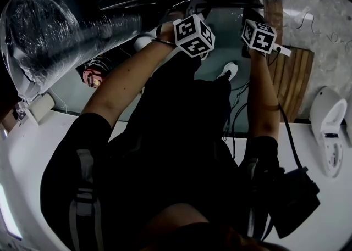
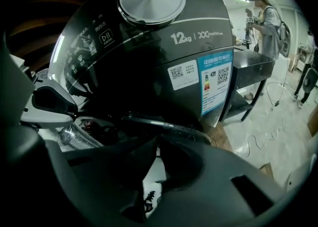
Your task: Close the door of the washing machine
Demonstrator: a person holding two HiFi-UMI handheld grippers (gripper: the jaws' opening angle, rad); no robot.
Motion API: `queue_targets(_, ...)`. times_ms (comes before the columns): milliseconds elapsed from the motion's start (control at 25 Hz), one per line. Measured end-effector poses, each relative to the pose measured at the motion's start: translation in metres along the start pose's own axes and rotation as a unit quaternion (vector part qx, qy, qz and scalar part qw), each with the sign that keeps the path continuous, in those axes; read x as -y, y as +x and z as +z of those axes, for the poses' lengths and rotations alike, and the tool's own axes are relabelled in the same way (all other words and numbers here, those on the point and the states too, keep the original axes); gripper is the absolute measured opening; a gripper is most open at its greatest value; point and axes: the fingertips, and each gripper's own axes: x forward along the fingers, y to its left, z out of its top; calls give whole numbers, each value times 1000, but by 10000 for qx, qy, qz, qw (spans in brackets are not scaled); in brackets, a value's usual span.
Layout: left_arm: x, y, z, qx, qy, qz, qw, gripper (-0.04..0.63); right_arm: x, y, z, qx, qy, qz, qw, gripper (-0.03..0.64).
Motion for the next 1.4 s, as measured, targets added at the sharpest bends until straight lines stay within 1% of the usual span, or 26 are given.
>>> queue_targets(160, -6, 0, -4, 91, -76, 51, 9999, 66, -2, 7, 4, 51, -30, 35, 10000, 26)
queue_targets(320, -6, -1, -5, 120, -121, 93, 9998, 66, -3, 8, 4, 74, -377, 107, 9992, 26)
queue_targets(440, -9, -7, -6, 181, -404, 143, 9989, 66, -2, 1, 10, 153, -571, 81, 9982, 6)
queue_targets(600, -6, -27, -6, 297, -658, 214, 9972, 66, -10, -36, 28, 571, -627, 171, 9963, 6)
queue_targets(840, 8, -74, 3, 660, -1180, 551, 9893, 66, -19, -107, 25, 689, -1039, 155, 9921, 6)
queue_targets(920, 15, -92, 10, 804, -1321, 660, 9858, 66, -24, -135, 27, 801, -1132, 210, 9901, 6)
queue_targets(1000, 24, -110, 15, 935, -1551, 720, 9808, 66, -31, -164, 30, 952, -1105, 337, 9887, 6)
queue_targets(1080, 35, -130, 21, 1079, -1854, 734, 9740, 63, -44, -197, 36, 1167, -955, 584, 9868, 6)
queue_targets(1160, 45, -151, 31, 1278, -2098, 797, 9661, 60, -55, -229, 44, 1345, -961, 738, 9835, 5)
queue_targets(1240, 52, -176, 42, 1506, -2240, 925, 9584, 54, -63, -261, 51, 1485, -1117, 787, 9794, 6)
queue_targets(1400, 62, -228, 59, 1937, -2356, 1257, 9440, 49, -75, -320, 62, 1753, -1504, 885, 9689, 6)
